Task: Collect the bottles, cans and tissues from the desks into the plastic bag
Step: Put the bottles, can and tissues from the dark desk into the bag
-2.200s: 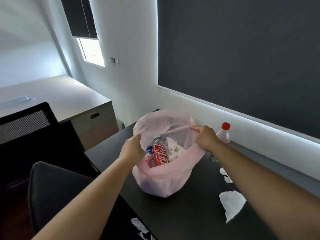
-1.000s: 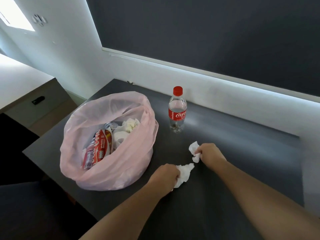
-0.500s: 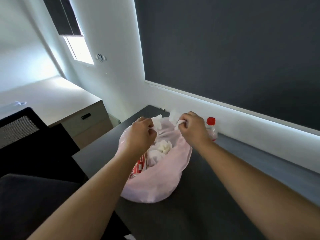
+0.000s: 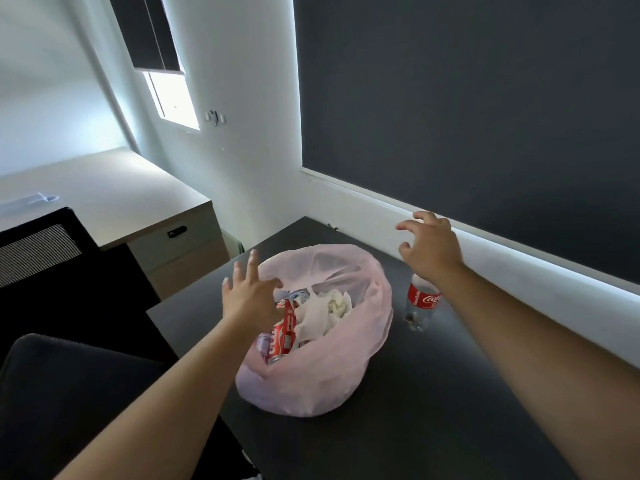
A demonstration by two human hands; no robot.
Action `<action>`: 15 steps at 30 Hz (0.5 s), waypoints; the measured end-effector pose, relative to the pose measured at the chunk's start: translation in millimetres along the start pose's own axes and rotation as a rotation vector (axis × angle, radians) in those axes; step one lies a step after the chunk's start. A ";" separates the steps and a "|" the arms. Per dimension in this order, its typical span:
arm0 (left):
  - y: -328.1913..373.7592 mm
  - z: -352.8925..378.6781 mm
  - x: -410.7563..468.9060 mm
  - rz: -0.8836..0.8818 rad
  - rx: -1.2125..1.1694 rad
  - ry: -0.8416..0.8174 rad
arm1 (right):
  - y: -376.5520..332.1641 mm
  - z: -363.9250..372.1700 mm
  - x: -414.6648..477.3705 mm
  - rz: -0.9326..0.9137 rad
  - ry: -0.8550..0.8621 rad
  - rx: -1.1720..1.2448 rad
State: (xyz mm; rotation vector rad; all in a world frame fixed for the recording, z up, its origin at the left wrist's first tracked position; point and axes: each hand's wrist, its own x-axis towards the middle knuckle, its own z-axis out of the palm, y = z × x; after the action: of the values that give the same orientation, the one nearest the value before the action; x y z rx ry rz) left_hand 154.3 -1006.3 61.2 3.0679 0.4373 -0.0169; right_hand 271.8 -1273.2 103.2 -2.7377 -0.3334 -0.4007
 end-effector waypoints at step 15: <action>6.4 20.6 8.6 -0.039 -0.073 0.041 | 42.3 27.0 -8.1 0.181 -0.220 0.036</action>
State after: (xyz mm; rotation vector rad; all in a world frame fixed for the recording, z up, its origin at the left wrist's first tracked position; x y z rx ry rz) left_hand 164.3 -1011.0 40.7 2.9924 0.4885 0.0590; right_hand 282.3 -1303.0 63.4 -2.7513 -0.1440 -0.0450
